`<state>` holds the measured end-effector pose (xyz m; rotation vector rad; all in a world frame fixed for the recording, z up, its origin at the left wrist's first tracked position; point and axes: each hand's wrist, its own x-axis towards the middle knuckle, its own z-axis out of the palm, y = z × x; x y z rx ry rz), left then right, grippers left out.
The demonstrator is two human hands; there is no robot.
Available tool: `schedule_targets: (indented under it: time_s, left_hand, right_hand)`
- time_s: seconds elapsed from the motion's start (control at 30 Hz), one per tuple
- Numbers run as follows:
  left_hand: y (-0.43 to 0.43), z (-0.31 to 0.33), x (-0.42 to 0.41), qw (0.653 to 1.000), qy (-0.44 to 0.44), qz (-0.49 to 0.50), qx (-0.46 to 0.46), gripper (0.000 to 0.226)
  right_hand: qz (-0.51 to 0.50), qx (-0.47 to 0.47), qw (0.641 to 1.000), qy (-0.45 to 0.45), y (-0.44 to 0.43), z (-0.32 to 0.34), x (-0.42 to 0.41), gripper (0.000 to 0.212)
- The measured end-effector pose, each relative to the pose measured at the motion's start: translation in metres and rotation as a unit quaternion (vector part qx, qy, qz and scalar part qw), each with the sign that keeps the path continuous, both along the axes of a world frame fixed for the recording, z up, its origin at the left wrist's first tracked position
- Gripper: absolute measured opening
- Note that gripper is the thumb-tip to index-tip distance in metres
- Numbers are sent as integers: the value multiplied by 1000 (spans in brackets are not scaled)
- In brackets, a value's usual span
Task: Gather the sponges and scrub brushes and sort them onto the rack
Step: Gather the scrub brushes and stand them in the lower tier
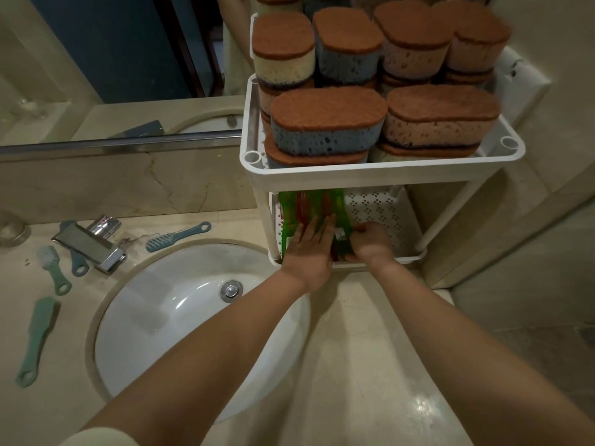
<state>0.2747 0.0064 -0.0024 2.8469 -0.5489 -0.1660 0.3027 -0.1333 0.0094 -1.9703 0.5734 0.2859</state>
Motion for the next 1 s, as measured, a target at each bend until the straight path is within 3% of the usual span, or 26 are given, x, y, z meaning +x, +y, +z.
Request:
schedule_targets:
  time_s: [0.1, 0.43, 0.7, 0.87, 1.0]
  left_hand:
    - [-7, 1, 0, 999, 26, 28, -7, 73]
    - [3, 7, -6, 999, 21, 37, 1, 78]
    - [11, 11, -13, 999, 40, 21, 18, 69]
    - [17, 15, -29, 998, 46, 16, 33, 66]
    - [29, 19, -51, 999, 9, 9, -50, 60]
  right_hand:
    - [-3, 14, 1000, -11, 0, 0, -3, 28]
    - [108, -158, 979, -66, 7, 1, -10, 25]
    - [128, -169, 975, -59, 10, 8, -17, 23]
    - [95, -91, 986, -105, 12, 11, -39, 28]
    - [75, -85, 983, -144, 16, 9, -63, 39]
